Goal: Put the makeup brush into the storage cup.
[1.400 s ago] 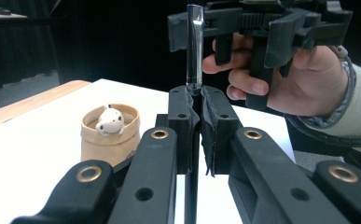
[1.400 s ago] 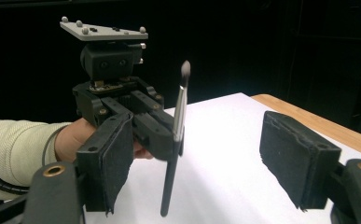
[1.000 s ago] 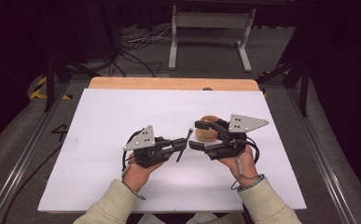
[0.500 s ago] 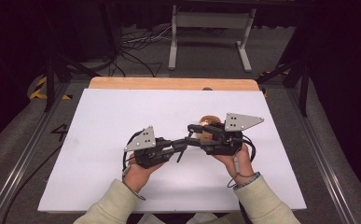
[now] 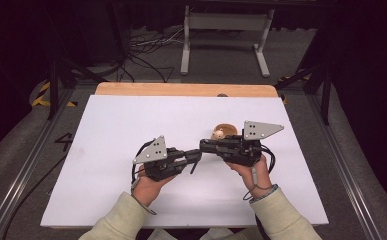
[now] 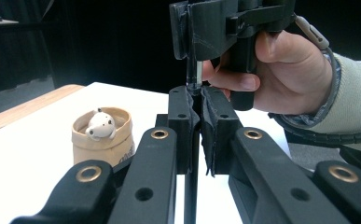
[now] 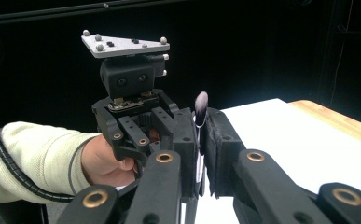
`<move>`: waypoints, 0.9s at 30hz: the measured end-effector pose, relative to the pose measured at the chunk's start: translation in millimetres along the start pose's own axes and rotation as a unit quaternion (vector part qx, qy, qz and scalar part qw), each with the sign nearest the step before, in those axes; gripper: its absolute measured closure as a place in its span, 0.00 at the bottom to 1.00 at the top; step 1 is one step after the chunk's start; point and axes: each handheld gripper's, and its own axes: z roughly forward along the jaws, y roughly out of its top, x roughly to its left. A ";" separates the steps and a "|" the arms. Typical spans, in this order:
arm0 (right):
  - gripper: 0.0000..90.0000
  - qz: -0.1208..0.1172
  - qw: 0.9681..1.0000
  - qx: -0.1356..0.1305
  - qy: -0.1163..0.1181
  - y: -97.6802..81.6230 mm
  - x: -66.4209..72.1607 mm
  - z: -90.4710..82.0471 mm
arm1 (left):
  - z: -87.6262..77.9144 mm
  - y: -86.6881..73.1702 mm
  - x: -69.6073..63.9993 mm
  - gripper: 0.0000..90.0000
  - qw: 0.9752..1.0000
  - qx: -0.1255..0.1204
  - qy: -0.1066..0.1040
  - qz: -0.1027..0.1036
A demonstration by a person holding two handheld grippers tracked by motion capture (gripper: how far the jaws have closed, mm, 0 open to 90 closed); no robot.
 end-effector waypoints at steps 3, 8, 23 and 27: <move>0.93 -0.001 1.000 0.002 -0.001 1.1 1.2 0.4 | -0.3 -0.2 0.1 0.92 1.000 -0.002 0.000 0.001; 0.94 -0.006 1.000 0.005 -0.003 3.1 2.9 1.8 | -1.9 -0.1 -0.8 0.86 1.000 0.003 -0.001 -0.004; 0.94 -0.012 0.999 0.011 -0.034 25.7 -9.1 -13.0 | -22.4 -2.1 11.0 0.23 0.998 0.018 0.044 -0.030; 0.94 -0.012 0.999 0.008 -0.044 30.4 -14.5 -17.6 | -27.9 -5.3 15.6 0.20 0.998 0.013 0.051 -0.040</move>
